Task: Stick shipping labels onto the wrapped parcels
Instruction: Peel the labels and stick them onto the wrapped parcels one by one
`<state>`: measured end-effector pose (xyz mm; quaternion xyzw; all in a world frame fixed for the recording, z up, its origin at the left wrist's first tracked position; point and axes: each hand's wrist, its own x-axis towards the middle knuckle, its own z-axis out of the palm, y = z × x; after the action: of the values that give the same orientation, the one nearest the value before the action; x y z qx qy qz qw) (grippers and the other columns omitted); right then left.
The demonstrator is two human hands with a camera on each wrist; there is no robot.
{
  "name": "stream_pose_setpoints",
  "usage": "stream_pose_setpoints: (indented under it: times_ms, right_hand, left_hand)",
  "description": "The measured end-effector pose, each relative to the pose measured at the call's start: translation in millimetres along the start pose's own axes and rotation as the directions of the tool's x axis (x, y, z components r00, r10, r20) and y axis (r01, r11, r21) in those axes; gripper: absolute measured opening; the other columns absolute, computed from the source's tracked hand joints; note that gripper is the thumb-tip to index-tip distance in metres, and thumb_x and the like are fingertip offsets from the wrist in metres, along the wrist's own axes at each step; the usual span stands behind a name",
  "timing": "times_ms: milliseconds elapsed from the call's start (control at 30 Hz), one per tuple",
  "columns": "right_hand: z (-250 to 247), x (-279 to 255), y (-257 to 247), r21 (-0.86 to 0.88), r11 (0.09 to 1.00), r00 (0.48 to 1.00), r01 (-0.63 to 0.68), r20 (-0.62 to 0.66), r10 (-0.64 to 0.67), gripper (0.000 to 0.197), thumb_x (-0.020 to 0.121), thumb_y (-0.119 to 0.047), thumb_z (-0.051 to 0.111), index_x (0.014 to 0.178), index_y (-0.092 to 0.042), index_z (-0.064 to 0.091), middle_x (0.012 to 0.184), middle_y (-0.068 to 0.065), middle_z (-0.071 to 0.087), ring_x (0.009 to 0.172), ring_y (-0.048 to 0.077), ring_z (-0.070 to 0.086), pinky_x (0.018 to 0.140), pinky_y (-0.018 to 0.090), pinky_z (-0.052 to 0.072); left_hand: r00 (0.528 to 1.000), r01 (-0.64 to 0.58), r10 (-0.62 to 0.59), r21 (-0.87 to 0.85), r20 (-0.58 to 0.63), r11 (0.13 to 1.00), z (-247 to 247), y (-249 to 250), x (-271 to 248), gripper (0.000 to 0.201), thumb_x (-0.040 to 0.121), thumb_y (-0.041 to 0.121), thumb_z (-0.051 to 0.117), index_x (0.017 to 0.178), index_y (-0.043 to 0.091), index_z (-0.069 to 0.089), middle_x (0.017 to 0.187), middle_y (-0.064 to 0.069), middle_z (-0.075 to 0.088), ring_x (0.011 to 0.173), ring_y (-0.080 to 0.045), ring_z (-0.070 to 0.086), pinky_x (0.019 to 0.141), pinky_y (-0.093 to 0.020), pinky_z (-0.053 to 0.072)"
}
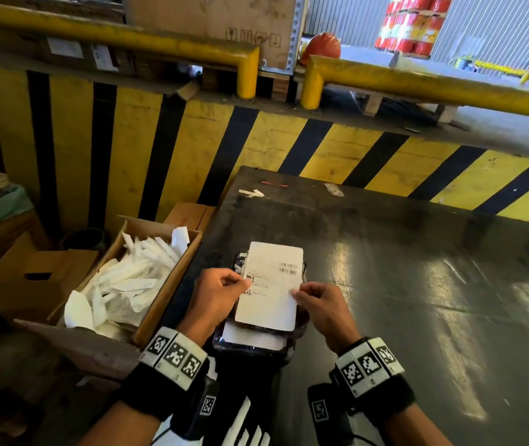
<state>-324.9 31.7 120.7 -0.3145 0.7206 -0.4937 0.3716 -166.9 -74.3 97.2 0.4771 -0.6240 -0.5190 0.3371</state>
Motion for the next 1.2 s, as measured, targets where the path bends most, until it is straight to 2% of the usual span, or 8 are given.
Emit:
stream_pose_setpoints:
  times_ms: [167,633,733,833,900,1033,1133,1200]
  right_hand:
    - [0.2,23.3,-8.9,0.012,1.000,1.000,-0.014,-0.014,0.015,0.042,0.086,0.000,0.061,0.126,0.002,0.047,0.097,0.006,0.060,0.080,0.016,0.061,0.072,0.025,0.053]
    - [2.5,36.6,9.9,-0.085,0.996,0.999,-0.011,-0.041,0.008,0.039,0.080,0.000,0.067,0.105,-0.018,0.043,0.090,0.013,0.068,0.089,0.031,0.067,0.079,0.049,0.056]
    - [3.8,39.6,11.9,-0.154,0.988,0.998,0.018,-0.062,-0.027,0.041,0.078,-0.001,0.069,0.107,-0.015,0.044,0.086,0.011,0.067,0.081,0.026,0.067,0.070,0.040,0.058]
    - [4.7,43.1,13.3,-0.246,0.968,0.995,0.058,-0.061,-0.075,0.041,0.078,-0.003,0.071,0.105,-0.015,0.043,0.079,0.002,0.063,0.065,0.012,0.060,0.046,0.015,0.045]
    - [4.6,43.2,15.2,-0.316,0.946,0.992,0.070,-0.073,-0.098,0.039,0.077,-0.009,0.073,0.104,-0.015,0.045,0.080,0.000,0.061,0.063,0.010,0.057,0.043,0.014,0.042]
    - [-1.7,36.4,27.6,-0.553,0.817,0.973,0.160,-0.054,-0.226,0.034,0.076,-0.030,0.072,0.102,-0.021,0.053,0.095,0.003,0.062,0.084,0.024,0.061,0.069,0.040,0.054]
    - [-5.7,23.1,41.7,-0.730,0.543,0.862,0.416,0.125,-0.492,0.027,0.083,-0.023,0.064,0.110,-0.022,0.062,0.115,0.004,0.061,0.107,0.025,0.056,0.089,0.035,0.047]
    - [-3.9,9.6,50.9,-0.746,0.368,0.773,0.555,0.299,-0.559,0.031,0.087,-0.020,0.056,0.117,-0.026,0.062,0.129,0.000,0.060,0.122,0.024,0.051,0.097,0.033,0.036]
  left_hand:
    - [0.998,0.068,-0.067,0.080,-0.018,0.994,7.5,-1.0,28.6,0.022,0.075,0.012,0.075,0.056,0.016,0.065,0.071,-0.008,0.072,0.066,-0.019,0.066,0.064,-0.028,0.051]
    - [0.986,0.156,-0.165,0.251,0.016,0.955,12.1,-5.2,40.3,0.022,0.069,0.010,0.072,0.058,-0.007,0.064,0.060,-0.010,0.070,0.060,-0.023,0.067,0.060,-0.035,0.055]
    - [0.986,0.151,-0.166,0.307,0.024,0.940,13.6,-4.2,41.2,0.027,0.070,0.009,0.071,0.047,0.003,0.059,0.051,-0.005,0.063,0.049,-0.019,0.060,0.054,-0.030,0.049]
    - [0.986,0.147,-0.165,0.374,0.017,0.916,12.3,-2.1,42.3,0.036,0.066,0.013,0.072,0.037,0.011,0.050,0.048,-0.005,0.060,0.051,-0.024,0.061,0.058,-0.038,0.055]
    - [0.987,0.138,-0.158,0.430,0.011,0.892,12.8,2.7,40.3,0.040,0.067,0.016,0.073,0.037,0.012,0.047,0.045,-0.002,0.053,0.050,-0.023,0.056,0.058,-0.039,0.054]
    - [0.999,0.047,-0.049,0.536,-0.011,0.843,13.0,4.8,24.1,0.032,0.075,0.028,0.076,0.057,0.020,0.051,0.059,0.004,0.050,0.065,-0.019,0.056,0.057,-0.031,0.047]
    - [0.990,-0.102,0.138,0.654,-0.004,0.749,10.6,-2.6,9.5,0.029,0.078,0.042,0.070,0.084,0.020,0.050,0.094,0.001,0.055,0.094,-0.019,0.052,0.072,-0.030,0.042]
    - [0.977,-0.201,0.184,0.748,0.107,0.633,11.8,-12.4,2.4,0.047,0.083,0.050,0.060,0.118,0.022,0.047,0.133,-0.006,0.043,0.123,-0.023,0.036,0.096,-0.035,0.033]
